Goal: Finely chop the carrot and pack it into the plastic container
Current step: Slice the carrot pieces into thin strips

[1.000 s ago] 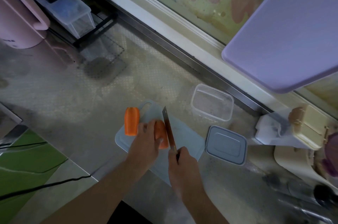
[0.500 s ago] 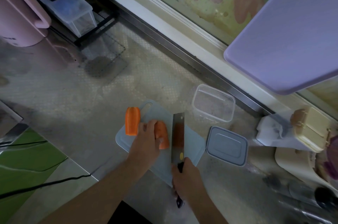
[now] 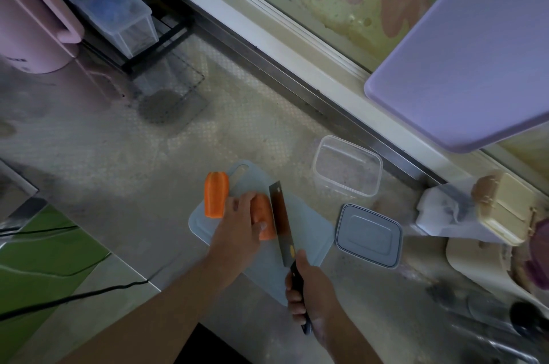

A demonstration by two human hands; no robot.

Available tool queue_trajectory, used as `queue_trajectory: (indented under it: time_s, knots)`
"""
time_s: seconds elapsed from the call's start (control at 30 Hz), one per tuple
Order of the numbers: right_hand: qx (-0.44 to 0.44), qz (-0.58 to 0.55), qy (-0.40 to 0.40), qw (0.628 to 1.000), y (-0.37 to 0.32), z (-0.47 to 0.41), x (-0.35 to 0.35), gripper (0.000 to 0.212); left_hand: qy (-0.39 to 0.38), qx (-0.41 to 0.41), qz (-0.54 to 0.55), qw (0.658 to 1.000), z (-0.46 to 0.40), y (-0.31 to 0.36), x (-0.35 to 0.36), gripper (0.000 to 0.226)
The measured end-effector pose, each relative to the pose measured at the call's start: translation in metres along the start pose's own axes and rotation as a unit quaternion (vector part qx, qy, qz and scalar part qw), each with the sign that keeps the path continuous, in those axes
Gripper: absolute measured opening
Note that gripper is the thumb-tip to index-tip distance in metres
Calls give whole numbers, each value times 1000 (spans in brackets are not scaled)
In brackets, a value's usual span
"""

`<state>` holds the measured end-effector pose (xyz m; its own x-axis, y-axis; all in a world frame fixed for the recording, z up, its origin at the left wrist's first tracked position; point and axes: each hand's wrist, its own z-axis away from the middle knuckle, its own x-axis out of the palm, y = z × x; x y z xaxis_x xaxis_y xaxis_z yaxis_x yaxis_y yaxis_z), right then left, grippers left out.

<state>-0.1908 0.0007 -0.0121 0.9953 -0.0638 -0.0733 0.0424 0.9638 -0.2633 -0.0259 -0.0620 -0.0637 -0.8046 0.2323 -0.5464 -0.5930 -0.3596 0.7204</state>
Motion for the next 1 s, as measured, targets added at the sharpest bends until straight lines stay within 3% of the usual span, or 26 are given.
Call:
queue_trajectory:
  time_s: [0.23, 0.4, 1.0]
  knots:
    - [-64, 22, -50, 996, -6, 10, -1, 62, 7, -18, 10, 1000, -1, 5, -2, 56]
    - [-96, 45, -16, 994, -10, 15, 0, 58, 15, -27, 24, 999, -1, 9, -2, 42]
    - [-63, 94, 14, 994, -16, 16, 16, 51, 44, -31, 46, 997, -4, 15, 0, 26]
